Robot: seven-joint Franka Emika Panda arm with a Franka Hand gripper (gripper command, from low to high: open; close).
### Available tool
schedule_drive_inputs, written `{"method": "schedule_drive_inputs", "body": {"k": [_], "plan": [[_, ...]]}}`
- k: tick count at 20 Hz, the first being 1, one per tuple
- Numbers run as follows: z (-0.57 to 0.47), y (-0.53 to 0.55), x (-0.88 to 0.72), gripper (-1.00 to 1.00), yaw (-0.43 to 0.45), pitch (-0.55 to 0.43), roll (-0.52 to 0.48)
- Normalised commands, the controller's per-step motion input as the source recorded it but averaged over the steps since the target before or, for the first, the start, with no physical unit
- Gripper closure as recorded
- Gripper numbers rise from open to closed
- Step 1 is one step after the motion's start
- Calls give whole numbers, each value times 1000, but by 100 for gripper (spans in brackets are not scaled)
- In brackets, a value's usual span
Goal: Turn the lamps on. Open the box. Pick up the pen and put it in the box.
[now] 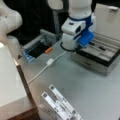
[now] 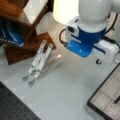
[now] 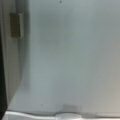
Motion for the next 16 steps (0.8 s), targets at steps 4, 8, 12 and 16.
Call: {"method": "schedule_drive_inputs", "body": {"k": [4, 8, 12, 16], "plan": [[41, -303, 3, -100, 107, 26, -97], [-11, -165, -18, -100, 102, 15, -99], [-65, -164, -34, -100, 87, 13, -69], [-142, -200, -39, -100, 79, -8, -46]]}}
